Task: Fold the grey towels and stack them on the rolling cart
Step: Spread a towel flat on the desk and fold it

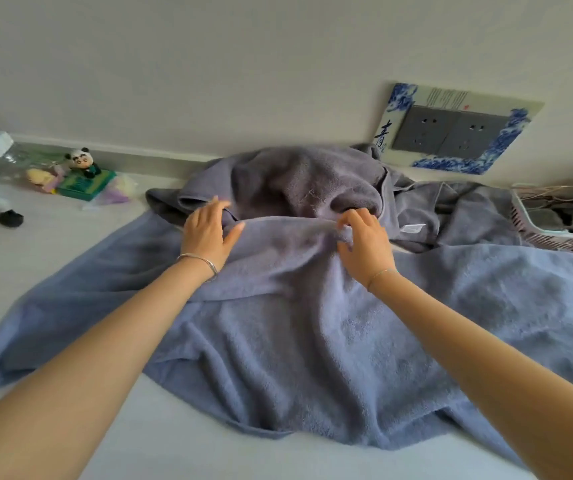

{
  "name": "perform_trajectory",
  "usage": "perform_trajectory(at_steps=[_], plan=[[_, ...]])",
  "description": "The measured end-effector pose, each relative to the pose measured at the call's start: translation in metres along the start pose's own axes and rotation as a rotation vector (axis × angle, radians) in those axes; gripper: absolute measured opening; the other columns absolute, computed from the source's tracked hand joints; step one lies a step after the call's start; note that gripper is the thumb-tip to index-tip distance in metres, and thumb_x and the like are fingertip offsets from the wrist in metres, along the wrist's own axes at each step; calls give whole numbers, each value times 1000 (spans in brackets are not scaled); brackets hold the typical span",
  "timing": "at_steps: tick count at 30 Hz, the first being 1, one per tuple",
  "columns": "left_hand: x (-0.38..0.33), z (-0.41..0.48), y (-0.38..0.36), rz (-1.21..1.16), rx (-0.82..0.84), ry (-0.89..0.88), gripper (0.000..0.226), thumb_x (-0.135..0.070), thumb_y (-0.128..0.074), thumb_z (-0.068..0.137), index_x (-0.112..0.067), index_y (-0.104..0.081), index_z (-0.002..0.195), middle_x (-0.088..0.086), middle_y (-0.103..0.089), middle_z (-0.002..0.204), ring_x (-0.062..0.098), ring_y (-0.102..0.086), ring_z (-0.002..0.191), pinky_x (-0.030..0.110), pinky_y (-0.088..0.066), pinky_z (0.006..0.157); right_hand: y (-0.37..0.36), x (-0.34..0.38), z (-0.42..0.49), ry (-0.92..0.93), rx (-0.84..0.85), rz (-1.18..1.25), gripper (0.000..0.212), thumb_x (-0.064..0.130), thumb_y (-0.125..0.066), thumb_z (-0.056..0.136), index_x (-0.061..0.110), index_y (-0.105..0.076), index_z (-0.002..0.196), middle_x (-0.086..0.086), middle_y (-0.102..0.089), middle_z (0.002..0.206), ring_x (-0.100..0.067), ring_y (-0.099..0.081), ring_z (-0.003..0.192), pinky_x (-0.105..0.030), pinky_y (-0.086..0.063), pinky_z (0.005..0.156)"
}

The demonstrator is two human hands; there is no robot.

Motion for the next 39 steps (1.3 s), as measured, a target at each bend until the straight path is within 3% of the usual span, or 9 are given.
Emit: perform_trajectory(at_steps=[3,6,9,15,23,27,32,36,39], plan=[[48,-28,-3,113,48,233,61,-45,-37,93,-4,-39,139,20,-31,149,41,-36,130,50,-24,108,-38,37,-20,108,60,-4,40,11,-60,79,8,-57,118,-12,-50,131,-35,-47,118,-40,-37,95],[108,-58,2,168,166,475,51,-35,-32,100,-15,-27,146,7,-19,156,30,-17,142,51,-9,115,-87,83,-40,286,154,2,40,30,-48,82,15,-60,117,-13,-53,131,-35,-52,118,-44,-42,97],[145,-70,10,194,320,530,49,-39,-21,101,-27,-19,148,-6,-9,158,24,-7,145,51,-4,116,-129,119,-48,338,250,-24,42,38,-42,84,19,-63,115,-13,-57,130,-34,-55,117,-47,-43,98],[191,-80,42,206,435,688,52,-43,-10,100,-31,1,150,-8,10,158,30,10,145,57,1,115,-177,173,-56,288,429,-29,77,71,-9,83,32,-31,145,1,-16,158,-22,-6,147,-39,2,118],[246,-79,62,253,407,675,51,-41,-11,100,-37,6,148,-7,15,157,31,13,144,61,1,113,-200,206,-61,330,458,-68,71,69,-2,80,44,-9,147,11,7,158,-15,18,144,-37,17,115],[262,-61,67,247,392,685,51,-40,-12,101,-37,5,148,-6,14,158,31,13,144,62,1,112,-206,207,-77,432,448,-84,66,68,-1,86,44,-11,146,14,1,157,-13,9,146,-38,13,117],[242,-92,72,268,356,582,50,-42,-11,100,-35,-3,149,-3,6,159,27,8,145,60,2,113,-186,207,-99,310,345,-6,72,67,4,86,37,-23,147,11,-10,157,-12,-2,146,-32,10,117],[198,-168,71,218,265,418,71,-54,-5,85,-28,-35,143,5,-29,152,28,-24,141,60,-8,111,-179,218,-121,267,397,30,83,74,12,79,41,-26,145,12,-14,157,-11,-2,146,-32,9,118],[204,-183,65,281,311,393,66,-56,-7,87,-33,-21,147,-2,-18,157,25,-16,144,59,-5,112,-195,221,-124,294,476,-41,88,75,22,72,43,-11,146,13,-1,158,-12,8,146,-33,16,115]])
Point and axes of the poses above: each hand's wrist, its own z-axis towards the middle knuckle, its own y-axis out of the back of the hand, x = y × z, the point moved 3 cm from there along z, towards the middle knuckle
